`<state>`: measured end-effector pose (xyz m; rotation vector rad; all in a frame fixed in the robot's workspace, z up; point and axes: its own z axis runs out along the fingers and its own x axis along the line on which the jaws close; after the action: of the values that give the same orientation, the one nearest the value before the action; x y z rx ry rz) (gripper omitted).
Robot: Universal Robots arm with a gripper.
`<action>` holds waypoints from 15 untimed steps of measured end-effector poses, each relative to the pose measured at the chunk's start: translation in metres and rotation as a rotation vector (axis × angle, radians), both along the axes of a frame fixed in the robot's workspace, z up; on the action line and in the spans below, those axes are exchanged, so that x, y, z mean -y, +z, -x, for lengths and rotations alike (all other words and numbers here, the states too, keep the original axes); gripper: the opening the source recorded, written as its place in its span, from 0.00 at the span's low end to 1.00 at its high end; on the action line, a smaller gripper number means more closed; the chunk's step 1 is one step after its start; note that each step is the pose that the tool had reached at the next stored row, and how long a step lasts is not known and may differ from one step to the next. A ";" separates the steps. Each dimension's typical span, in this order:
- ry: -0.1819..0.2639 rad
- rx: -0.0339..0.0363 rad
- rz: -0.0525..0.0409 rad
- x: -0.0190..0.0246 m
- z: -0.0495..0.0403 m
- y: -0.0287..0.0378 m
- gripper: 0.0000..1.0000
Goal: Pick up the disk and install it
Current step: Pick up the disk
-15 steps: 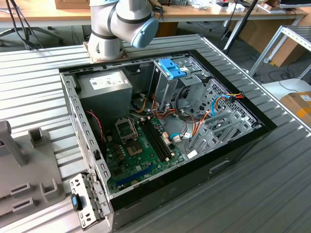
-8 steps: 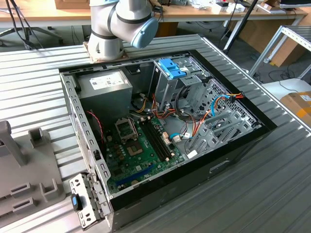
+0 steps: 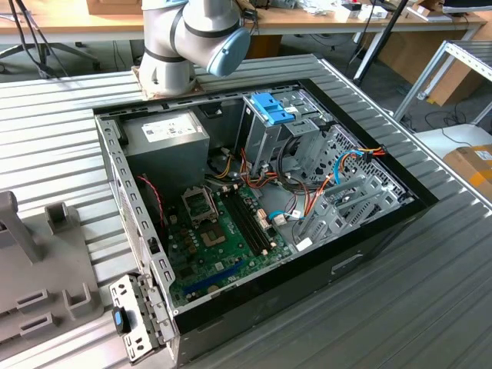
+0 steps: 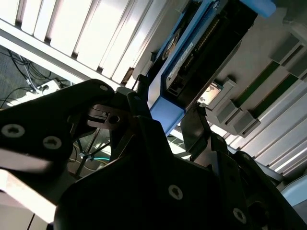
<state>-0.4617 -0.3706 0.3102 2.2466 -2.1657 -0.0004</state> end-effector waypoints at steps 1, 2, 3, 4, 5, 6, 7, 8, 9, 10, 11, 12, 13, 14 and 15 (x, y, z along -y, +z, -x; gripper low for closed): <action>0.000 0.0000 0.0000 0.0000 0.0000 0.0000 0.54; 0.000 -0.0001 0.0001 0.0000 0.0000 0.0000 0.54; 0.000 -0.0002 0.0001 -0.0001 0.0000 0.0002 0.54; 0.000 -0.0001 0.0000 -0.0001 0.0000 0.0004 0.54; 0.000 -0.0002 0.0001 -0.0001 0.0000 0.0007 0.54; 0.000 -0.0001 0.0000 -0.0001 0.0000 0.0008 0.54; 0.000 -0.0001 0.0001 -0.0001 0.0000 0.0009 0.54; 0.000 -0.0001 0.0001 -0.0001 0.0000 0.0010 0.54; 0.000 -0.0002 0.0001 -0.0001 0.0000 0.0011 0.54; 0.000 -0.0002 0.0001 -0.0001 0.0000 0.0012 0.54; 0.000 -0.0005 0.0002 -0.0001 0.0000 0.0016 0.54; 0.000 -0.0002 0.0001 -0.0001 0.0000 0.0018 0.54; 0.000 0.0000 0.0000 -0.0001 0.0000 0.0017 0.54; 0.000 0.0000 0.0000 -0.0001 0.0000 0.0018 0.54; 0.000 -0.0001 0.0001 -0.0001 0.0000 0.0019 0.54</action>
<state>-0.4617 -0.3705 0.3120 2.2464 -2.1657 -0.0004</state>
